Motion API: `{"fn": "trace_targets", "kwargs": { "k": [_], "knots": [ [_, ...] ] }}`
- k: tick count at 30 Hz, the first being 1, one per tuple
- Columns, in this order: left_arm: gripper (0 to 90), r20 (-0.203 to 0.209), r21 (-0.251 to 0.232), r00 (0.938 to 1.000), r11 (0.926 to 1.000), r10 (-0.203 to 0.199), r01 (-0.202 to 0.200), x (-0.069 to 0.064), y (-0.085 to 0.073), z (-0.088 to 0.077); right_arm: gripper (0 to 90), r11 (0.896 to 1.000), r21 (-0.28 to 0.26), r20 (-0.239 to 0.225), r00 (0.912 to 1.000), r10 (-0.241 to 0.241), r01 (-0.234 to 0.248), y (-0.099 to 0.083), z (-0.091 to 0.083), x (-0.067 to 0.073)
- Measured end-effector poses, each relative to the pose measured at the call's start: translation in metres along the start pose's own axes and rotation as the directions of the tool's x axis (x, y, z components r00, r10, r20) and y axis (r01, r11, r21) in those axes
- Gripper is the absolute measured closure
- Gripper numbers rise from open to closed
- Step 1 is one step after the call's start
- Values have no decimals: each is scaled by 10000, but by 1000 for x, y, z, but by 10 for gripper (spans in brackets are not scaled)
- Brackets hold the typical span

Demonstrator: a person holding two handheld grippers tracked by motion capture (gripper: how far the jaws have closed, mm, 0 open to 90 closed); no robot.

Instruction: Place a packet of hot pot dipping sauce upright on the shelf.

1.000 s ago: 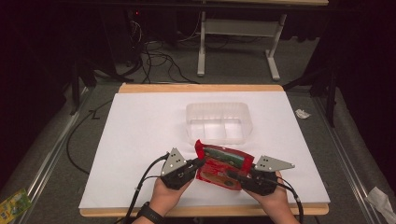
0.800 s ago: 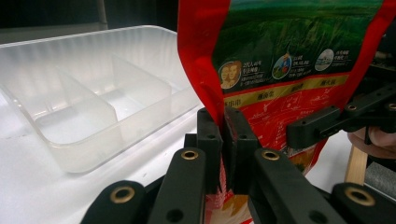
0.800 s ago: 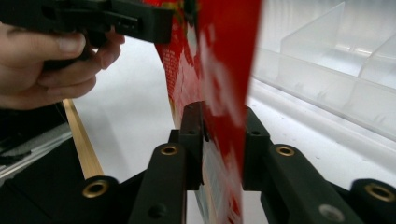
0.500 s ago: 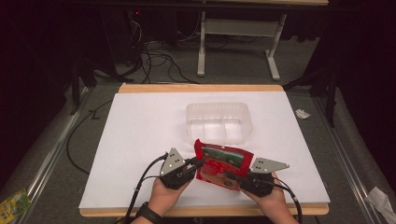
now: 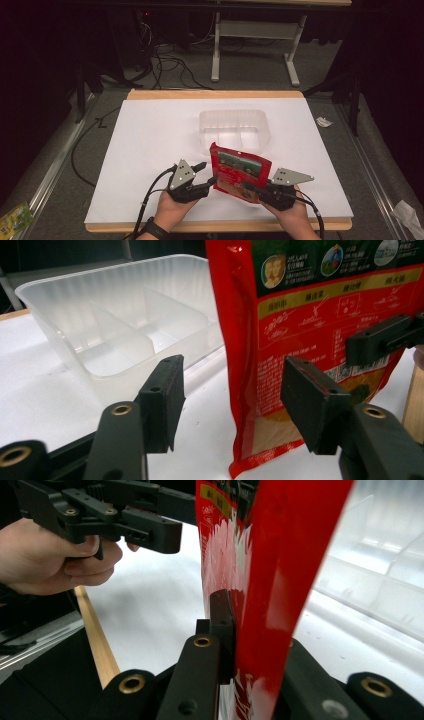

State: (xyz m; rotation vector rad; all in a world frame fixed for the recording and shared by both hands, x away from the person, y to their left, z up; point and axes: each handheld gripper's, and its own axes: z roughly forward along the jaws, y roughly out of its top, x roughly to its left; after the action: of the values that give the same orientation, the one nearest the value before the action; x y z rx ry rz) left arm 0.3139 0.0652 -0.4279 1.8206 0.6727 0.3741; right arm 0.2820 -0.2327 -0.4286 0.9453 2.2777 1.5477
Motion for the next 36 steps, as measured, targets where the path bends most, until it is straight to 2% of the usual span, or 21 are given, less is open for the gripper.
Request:
{"fn": "trace_targets", "kwargs": {
  "k": [5,10,15,16,17,18,21,24,26,28,31,36],
  "knots": [
    [399,-175,210,9998,9998,-55,59,5,-3,0,887,9998,-199,254,9997,39,-34,2,-5,-2],
    [390,-164,357,9998,9993,-114,120,7,-4,-4,887,9992,-398,618,9981,66,-42,4,-12,-5],
    [385,-187,439,9994,9986,-297,305,14,-4,-17,887,9987,-509,822,9966,-46,88,6,-19,-6],
    [384,-273,418,9986,9980,-461,472,18,-5,-24,887,9982,-588,896,9960,-46,99,6,-21,-7],
    [383,-273,418,9986,9980,-461,472,18,-5,-24,887,9981,-610,933,9956,-25,83,6,-22,-8],
    [382,-366,459,9980,9976,-510,527,22,-7,-31,887,9981,-611,947,9955,-17,75,7,-23,-8],
    [377,-521,529,9974,9972,-498,525,25,-10,-37,887,9976,-685,1009,9949,8,61,7,-25,-9],
    [367,-833,790,9962,9963,-265,331,31,-18,-47,888,9971,-756,1143,9934,25,62,9,-29,-10],
    [367,-900,776,9956,9964,-270,340,33,-21,-50,888,9968,-799,1253,9921,101,-1,9,-31,-11],
    [368,-987,537,9930,9961,-645,701,40,-30,-56,888,9962,-868,1352,9908,97,21,10,-33,-13],
    [364,-989,466,9919,9953,-796,845,43,-31,-59,888,9955,-942,1536,9881,106,39,11,-36,-16],
    [354,-954,410,9928,9963,-718,760,45,-32,-59,888,9941,-1079,1935,9806,298,-89,11,-44,-23]
  ]
}}
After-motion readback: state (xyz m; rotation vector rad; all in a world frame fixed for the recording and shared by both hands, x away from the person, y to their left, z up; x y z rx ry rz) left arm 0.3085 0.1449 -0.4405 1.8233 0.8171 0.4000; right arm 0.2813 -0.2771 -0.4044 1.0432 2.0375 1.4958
